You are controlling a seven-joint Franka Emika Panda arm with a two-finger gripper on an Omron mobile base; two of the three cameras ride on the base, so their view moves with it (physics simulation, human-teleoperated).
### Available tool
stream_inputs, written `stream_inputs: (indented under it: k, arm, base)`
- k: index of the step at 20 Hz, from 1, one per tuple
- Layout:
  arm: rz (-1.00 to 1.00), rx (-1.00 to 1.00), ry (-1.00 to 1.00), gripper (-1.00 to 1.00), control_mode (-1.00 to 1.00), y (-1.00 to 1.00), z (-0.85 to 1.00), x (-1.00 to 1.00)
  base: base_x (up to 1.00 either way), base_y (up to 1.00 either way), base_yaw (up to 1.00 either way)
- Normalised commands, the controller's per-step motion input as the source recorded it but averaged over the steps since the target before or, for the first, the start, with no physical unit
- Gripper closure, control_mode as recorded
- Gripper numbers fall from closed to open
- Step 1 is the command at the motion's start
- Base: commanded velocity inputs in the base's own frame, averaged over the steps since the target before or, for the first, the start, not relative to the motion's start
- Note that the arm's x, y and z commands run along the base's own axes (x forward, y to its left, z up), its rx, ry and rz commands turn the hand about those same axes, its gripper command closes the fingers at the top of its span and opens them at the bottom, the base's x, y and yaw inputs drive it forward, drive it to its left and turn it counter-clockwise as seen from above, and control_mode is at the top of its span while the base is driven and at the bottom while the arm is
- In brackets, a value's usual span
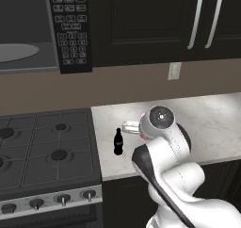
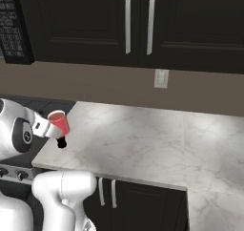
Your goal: Place the microwavable item in the microwave. Then, close the microwave door and press the start button.
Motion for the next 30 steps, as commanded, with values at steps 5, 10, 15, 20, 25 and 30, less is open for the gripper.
stream_inputs:
  k: [5,10,15,20,25,30]
  arm:
    - [0.00,0.05,-0.01,1.00,-1.00,-0.29,0.98,-0.48]
    - [0.00,0.04,0.00,1.00,-1.00,-0.49,0.40,-0.20]
    - [0.00,0.00,0.07,1.00,-1.00,-0.03,-0.14,0.07]
    - [0.00,0.00,0.00,1.00,-1.00,0.00,-0.07,0.06]
    - [0.00,-0.02,-0.03,1.00,1.00,0.06,0.00,-0.09]
    - [0.00,0.00,0.00,1.00,1.00,0.00,0.00,0.00]
  base:
    - [0.00,0.00,0.00]
    - [0.00,0.00,0.00]
    - [0.00,0.00,0.00]
    - [0.00,0.00,0.00]
    - [-0.44,0.29,0.00]
    - [-0.51,1.00,0.00]
